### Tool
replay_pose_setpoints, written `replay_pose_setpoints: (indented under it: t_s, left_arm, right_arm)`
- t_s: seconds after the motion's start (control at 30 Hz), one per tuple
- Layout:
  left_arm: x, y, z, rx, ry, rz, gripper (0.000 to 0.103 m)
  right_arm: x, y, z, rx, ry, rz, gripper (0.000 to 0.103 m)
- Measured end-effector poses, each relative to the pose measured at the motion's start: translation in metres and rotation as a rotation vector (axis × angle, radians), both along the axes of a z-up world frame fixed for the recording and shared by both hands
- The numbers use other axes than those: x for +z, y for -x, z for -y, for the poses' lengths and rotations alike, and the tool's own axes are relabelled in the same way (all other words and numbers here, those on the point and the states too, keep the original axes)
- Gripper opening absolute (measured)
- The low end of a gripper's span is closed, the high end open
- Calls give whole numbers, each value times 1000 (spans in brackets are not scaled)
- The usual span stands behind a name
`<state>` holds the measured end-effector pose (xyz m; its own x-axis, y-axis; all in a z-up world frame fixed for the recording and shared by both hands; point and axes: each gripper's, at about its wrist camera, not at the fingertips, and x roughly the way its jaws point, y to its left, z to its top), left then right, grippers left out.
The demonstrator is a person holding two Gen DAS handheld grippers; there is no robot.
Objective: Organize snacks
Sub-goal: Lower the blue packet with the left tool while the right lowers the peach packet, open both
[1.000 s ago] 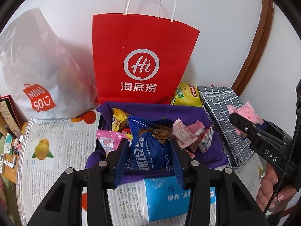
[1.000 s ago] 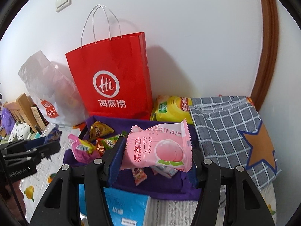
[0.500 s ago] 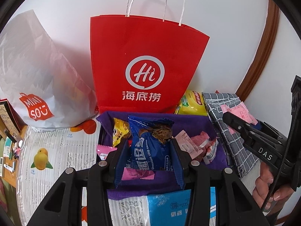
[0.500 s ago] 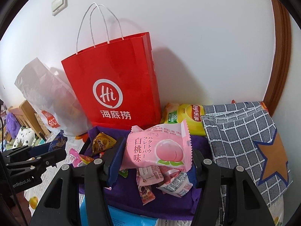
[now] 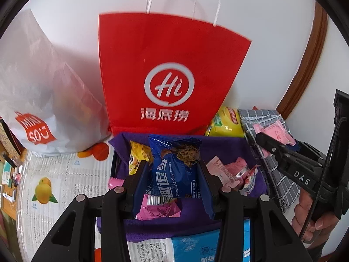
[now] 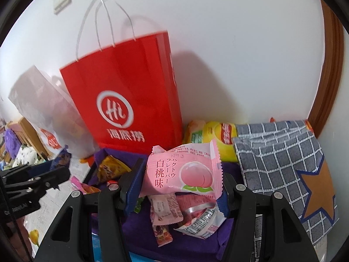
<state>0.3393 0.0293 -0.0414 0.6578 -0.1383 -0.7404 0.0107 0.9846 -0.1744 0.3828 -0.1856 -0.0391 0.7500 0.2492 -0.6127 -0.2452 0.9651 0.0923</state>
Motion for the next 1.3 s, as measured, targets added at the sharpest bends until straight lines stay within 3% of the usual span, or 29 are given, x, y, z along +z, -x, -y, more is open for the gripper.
replay_pose_setpoints:
  t_s: [1.0, 1.3]
  left_arm:
    - [-43, -24, 10, -43, 5, -116, 42]
    - [-44, -22, 23, -80, -5, -100, 42]
  right_arm:
    - [-36, -30, 8, -23, 77, -114, 58]
    - [-47, -36, 4, -5, 98, -154, 58]
